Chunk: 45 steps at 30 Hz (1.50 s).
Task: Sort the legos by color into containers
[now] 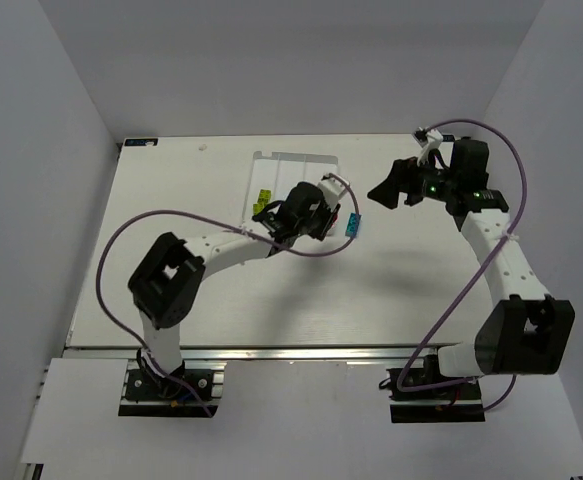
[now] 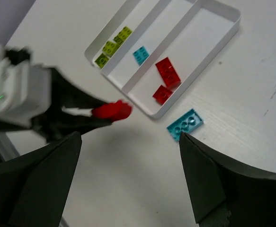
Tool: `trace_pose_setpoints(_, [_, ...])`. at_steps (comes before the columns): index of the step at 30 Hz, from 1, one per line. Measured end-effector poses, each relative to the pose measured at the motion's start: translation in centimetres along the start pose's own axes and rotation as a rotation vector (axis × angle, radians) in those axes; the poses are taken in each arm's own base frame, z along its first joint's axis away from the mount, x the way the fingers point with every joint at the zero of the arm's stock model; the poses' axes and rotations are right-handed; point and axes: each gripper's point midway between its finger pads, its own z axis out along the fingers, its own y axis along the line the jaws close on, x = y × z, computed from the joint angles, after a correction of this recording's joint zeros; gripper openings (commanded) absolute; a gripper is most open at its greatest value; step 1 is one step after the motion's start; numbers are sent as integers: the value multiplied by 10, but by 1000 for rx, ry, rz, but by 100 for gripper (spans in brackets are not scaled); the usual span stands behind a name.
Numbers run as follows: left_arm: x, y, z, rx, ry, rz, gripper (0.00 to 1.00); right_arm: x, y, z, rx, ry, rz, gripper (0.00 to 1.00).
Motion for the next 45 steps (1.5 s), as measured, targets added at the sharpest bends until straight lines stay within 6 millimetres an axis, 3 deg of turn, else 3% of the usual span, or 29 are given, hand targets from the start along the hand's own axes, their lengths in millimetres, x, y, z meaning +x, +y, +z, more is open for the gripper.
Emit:
trace_pose_setpoints(2, [-7,6,24,-15,19,-26,19,16,9,-12,-11,3,9,89])
trace_pose_setpoints(4, [-10,12,43,-31,36,-43,27,22,14,-23,-13,-9,5,79])
trace_pose_setpoints(7, [-6,19,65,-58,78,-59,33,17,13,-36,-13,-49,-22,65])
trace_pose_setpoints(10, [0,26,76,-85,113,-71,37,13,4,-42,-11,-71,-24,63])
trace_pose_setpoints(13, [8,34,80,-113,149,-82,46,16,-6,-43,-15,-67,4,64])
trace_pose_setpoints(17, [11,45,78,-141,167,-99,61,22,-16,-43,-12,-58,25,76])
trace_pose_setpoints(19, [13,50,77,-149,173,-104,73,24,-19,-43,-13,-54,22,80])
trace_pose_setpoints(23, [15,56,76,-160,182,-114,75,35,-26,-36,-31,-23,14,71])
trace_pose_setpoints(27, [8,60,67,-165,181,-122,71,61,-44,-18,-41,71,72,58])
trace_pose_setpoints(29, [-4,60,55,-167,160,-144,46,76,-53,-9,-27,124,100,56])
trace_pose_setpoints(31, [-15,61,25,-169,136,-179,22,94,-60,-1,4,183,122,55])
trace_pose_setpoints(33, [-27,56,-13,-151,95,-208,21,106,-64,6,37,231,126,58])
trace_pose_setpoints(36, [-34,49,-91,-114,-18,-236,59,118,-65,22,87,295,105,61])
trace_pose_setpoints(38, [-29,46,-133,-106,-80,-248,80,120,-68,37,118,328,83,60])
trace_pose_setpoints(41, [0,46,-174,-122,-113,-258,89,116,-73,59,172,360,59,59])
trace_pose_setpoints(45, [45,52,-197,-173,-84,-250,90,112,-85,87,261,390,54,62])
